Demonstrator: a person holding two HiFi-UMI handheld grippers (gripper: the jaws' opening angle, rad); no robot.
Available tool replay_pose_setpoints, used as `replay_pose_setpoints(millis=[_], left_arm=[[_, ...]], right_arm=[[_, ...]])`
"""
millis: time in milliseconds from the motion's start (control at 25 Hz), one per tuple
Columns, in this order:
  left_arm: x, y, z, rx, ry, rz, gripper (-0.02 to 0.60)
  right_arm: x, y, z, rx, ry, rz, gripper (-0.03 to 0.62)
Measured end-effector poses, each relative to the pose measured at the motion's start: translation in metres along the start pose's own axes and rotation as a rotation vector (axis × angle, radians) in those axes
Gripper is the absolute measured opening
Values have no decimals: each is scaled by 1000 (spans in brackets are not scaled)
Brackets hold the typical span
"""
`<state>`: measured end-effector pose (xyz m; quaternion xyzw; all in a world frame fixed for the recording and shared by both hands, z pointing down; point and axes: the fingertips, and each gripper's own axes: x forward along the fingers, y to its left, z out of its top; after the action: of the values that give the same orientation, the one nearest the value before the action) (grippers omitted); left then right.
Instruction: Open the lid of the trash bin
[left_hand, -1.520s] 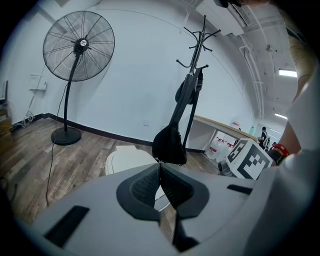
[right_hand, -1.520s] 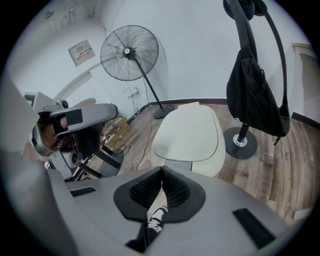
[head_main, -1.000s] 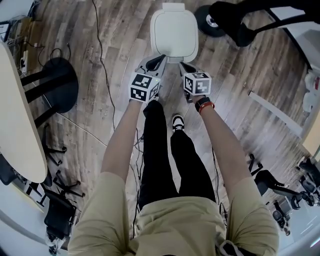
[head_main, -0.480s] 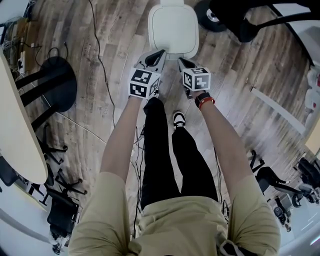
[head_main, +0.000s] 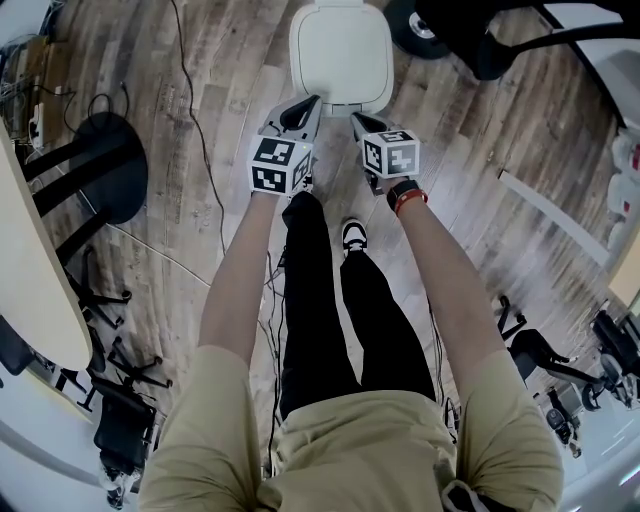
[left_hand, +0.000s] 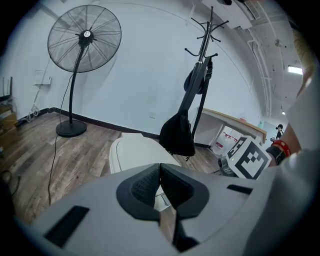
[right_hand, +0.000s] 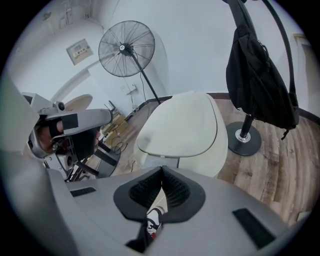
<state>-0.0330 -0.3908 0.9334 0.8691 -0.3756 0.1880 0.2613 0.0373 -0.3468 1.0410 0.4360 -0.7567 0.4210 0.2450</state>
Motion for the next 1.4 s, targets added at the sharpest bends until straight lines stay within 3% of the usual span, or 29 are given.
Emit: replay_pose_setpoints(millis=[480,800,1040,1400], left_arm=[[-5,2,-6,4,9,18,25],[-13,10,-4,-17,6,33,25],[-19,16,0,5,0,59,25],[-40,4,23,27,4,69,25]], right_arm=[[-7,4,2,-105,60,-49,14],[-6,5,3,-60,71,-23,15],[-6,7,2,-148,98,-23,15],[-34,14,23,-90,35,-54,15]])
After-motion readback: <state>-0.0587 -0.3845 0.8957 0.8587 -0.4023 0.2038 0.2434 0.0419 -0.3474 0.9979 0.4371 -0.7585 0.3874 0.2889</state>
